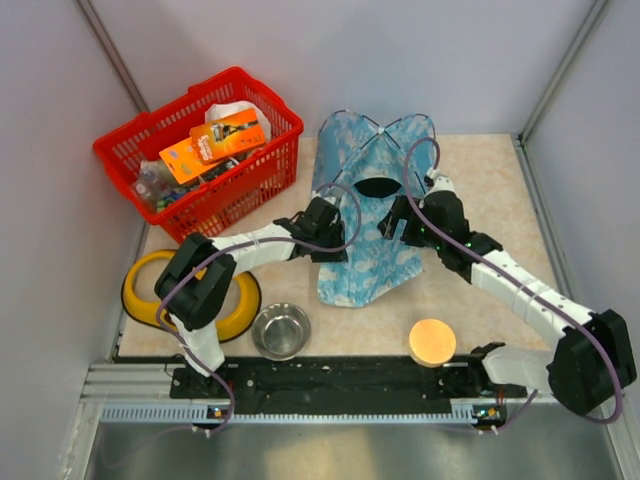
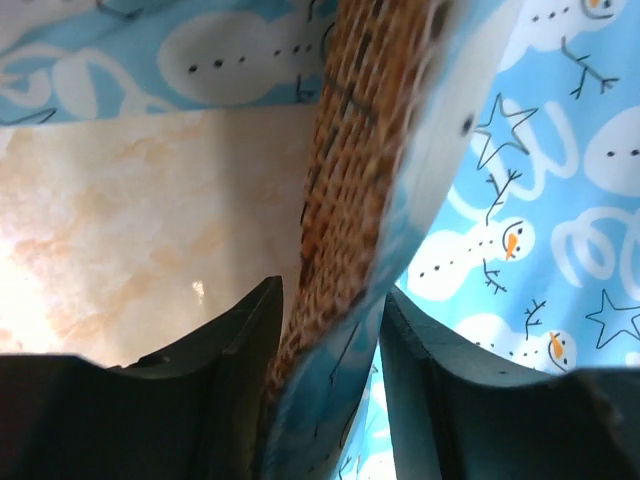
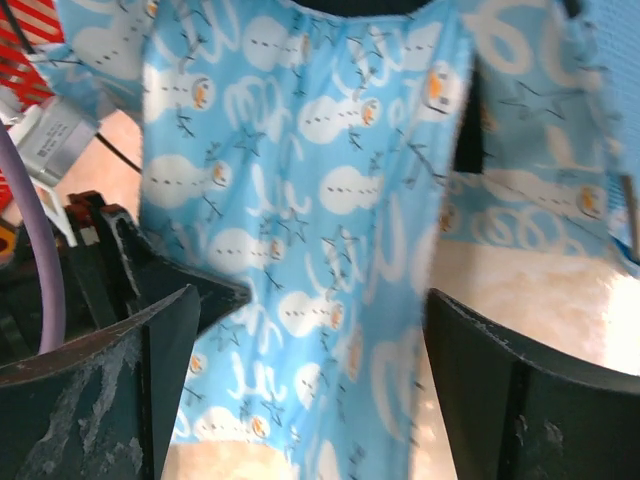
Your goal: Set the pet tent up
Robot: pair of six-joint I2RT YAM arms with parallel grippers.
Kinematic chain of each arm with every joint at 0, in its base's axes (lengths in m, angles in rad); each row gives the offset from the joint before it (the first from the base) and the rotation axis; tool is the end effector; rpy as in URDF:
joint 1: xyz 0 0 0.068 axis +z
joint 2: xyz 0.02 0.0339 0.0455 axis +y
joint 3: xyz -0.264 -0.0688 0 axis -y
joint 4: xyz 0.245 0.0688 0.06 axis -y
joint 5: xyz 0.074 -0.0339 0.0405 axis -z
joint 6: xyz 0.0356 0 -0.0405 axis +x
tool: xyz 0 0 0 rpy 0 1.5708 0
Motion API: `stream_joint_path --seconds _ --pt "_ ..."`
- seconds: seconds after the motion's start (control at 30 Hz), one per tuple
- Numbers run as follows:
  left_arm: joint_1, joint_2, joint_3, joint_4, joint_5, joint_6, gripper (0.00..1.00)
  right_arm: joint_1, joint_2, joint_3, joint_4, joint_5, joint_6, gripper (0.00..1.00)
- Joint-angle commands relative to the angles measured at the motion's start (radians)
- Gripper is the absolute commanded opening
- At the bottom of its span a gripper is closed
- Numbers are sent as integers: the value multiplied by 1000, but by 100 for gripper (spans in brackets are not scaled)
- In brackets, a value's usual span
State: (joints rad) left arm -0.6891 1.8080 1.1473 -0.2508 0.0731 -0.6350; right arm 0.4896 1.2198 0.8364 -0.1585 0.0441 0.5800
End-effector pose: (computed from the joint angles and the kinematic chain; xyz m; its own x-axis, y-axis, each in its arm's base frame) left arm 0.2912 -0.2432 0.1806 -0.8878 -0.0351 -0.4589 0.1765 0.8949 -0.4098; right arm 0.2414 0.1269 0.2689 -0.6199 0.2900 -0.7291 -0.1157 0.8853 0.4505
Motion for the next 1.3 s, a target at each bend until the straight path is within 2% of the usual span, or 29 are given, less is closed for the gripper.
stream_joint_path --seconds 0.0,0.13,0.23,0.27,0.37,0.53,0.63,0.7,0.77,0.83,0.87,0.93,1.27 --pt "-3 -96 -55 41 -39 11 50 0 -91 0 -160 103 -26 92" --pt "-3 -150 -89 58 -45 24 58 0 -147 -11 -220 99 -40 95" --pt "-3 -193 -118 76 -32 34 63 0 -209 -36 -254 41 -36 95" --pt "-4 -205 -124 74 -27 34 79 0 -230 -46 -265 8 -31 95" --pt "-3 -242 -158 84 3 29 80 0 -292 -83 -273 -41 -13 92" --pt "-4 -308 -257 155 114 -14 77 0 -321 -138 -263 -90 12 72" --pt "-4 -325 -322 215 166 -43 65 1 -309 -160 -236 -76 26 56" --pt "-4 -314 -334 234 185 -61 52 0 -289 -165 -210 -58 38 39" --pt "-4 -296 -327 231 188 -66 34 0 -263 -158 -193 -49 47 17" --pt "-4 -276 -307 243 189 -77 4 3 -230 -143 -174 -47 49 7" --pt "-4 -268 -287 243 191 -72 0 0 -211 -135 -158 -49 47 4" --pt "-4 -253 -229 222 159 -60 0 3 -169 -102 -147 -15 32 0" --pt "2 -58 107 53 100 -12 0 1 64 105 -95 132 -51 0"
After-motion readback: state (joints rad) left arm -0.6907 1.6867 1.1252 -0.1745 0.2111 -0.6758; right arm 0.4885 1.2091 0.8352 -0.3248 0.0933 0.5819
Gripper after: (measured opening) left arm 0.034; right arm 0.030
